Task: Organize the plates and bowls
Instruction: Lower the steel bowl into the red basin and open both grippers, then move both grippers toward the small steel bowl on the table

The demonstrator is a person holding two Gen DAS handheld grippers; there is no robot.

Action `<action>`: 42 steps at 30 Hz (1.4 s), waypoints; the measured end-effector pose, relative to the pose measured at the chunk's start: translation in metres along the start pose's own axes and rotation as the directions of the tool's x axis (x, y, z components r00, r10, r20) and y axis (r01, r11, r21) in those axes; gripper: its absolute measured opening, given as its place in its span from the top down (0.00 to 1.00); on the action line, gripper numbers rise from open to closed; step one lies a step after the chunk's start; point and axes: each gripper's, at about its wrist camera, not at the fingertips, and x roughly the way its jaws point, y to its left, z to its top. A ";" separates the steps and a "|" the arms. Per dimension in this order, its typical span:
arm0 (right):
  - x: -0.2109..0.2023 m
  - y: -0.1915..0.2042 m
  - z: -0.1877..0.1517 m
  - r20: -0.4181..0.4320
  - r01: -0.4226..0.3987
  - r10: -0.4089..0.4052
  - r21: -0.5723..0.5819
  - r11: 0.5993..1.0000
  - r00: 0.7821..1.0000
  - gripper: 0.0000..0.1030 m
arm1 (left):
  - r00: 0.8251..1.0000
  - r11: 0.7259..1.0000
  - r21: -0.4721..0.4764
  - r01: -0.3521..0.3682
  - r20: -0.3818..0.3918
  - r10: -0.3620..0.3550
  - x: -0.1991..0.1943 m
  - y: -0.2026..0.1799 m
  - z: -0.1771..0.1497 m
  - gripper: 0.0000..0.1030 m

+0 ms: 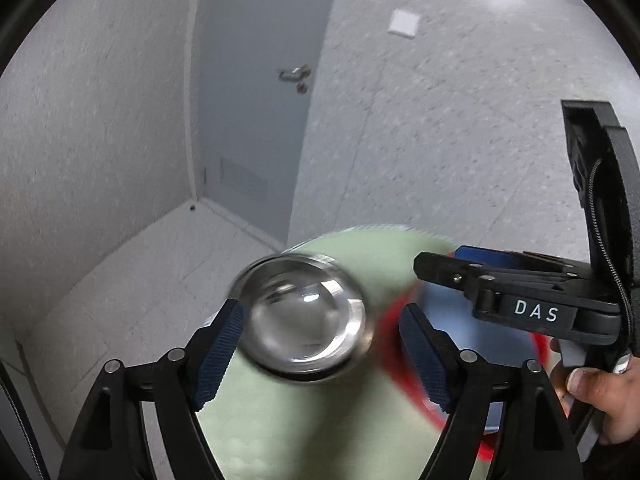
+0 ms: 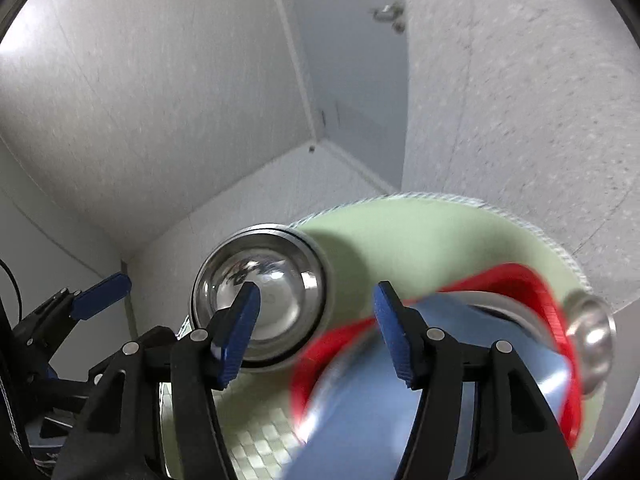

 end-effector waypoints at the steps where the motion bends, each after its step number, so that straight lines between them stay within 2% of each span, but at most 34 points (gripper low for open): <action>1: -0.015 -0.011 -0.002 0.025 -0.005 0.005 0.011 1.000 1.000 0.39 | 1.000 1.000 0.007 0.000 0.009 0.000 -0.003 -0.010 -0.001 0.20; 6: -0.072 -0.069 -0.016 0.101 -0.028 0.023 0.052 0.998 0.995 0.38 | 0.998 0.998 0.065 -0.003 0.057 -0.001 -0.015 -0.104 -0.008 0.12; 12: -0.118 -0.153 -0.046 0.150 -0.026 0.007 0.121 0.992 0.989 0.36 | 0.999 0.991 0.133 0.002 0.045 -0.008 0.009 -0.206 -0.019 0.11; 16: -0.129 -0.205 -0.062 0.144 -0.007 -0.018 0.172 0.985 0.989 0.36 | 0.999 0.986 0.166 0.030 -0.023 -0.027 0.052 -0.251 -0.006 0.11; 20: -0.124 -0.249 -0.080 0.121 0.001 -0.030 0.232 0.973 0.992 0.36 | 0.994 0.970 0.241 0.046 -0.111 -0.020 0.103 -0.290 0.007 0.11; 26: -0.098 -0.297 -0.095 0.081 -0.022 -0.004 0.317 0.948 0.997 0.36 | 0.975 0.955 0.291 0.054 -0.224 0.013 0.185 -0.315 0.036 0.14; 28: -0.085 -0.312 -0.097 0.061 -0.035 0.015 0.342 0.939 0.998 0.36 | 0.968 0.941 0.333 0.059 -0.250 0.028 0.206 -0.323 0.039 0.14; 29: -0.077 -0.316 -0.099 0.050 -0.037 0.021 0.352 0.935 0.999 0.36 | 0.964 0.934 0.352 0.051 -0.263 0.046 0.219 -0.330 0.052 0.14; 33: -0.053 -0.334 -0.111 0.011 -0.053 0.053 0.404 0.913 0.999 0.36 | 0.947 0.911 0.410 0.040 -0.307 0.096 0.261 -0.342 0.056 0.16; 39: -0.026 -0.346 -0.121 -0.020 -0.076 0.094 0.431 0.899 0.995 0.40 | 0.913 0.887 0.462 0.018 -0.370 0.175 0.325 -0.353 0.054 0.31; 41: -0.020 -0.347 -0.121 -0.026 -0.091 0.113 0.437 0.895 0.993 0.46 | 0.903 0.881 0.473 0.012 -0.384 0.193 0.340 -0.354 0.052 0.41; 42: -0.018 -0.348 -0.121 -0.030 -0.093 0.118 0.438 0.894 0.993 0.48 | 0.898 0.880 0.474 0.022 -0.397 0.191 0.347 -0.355 0.050 0.41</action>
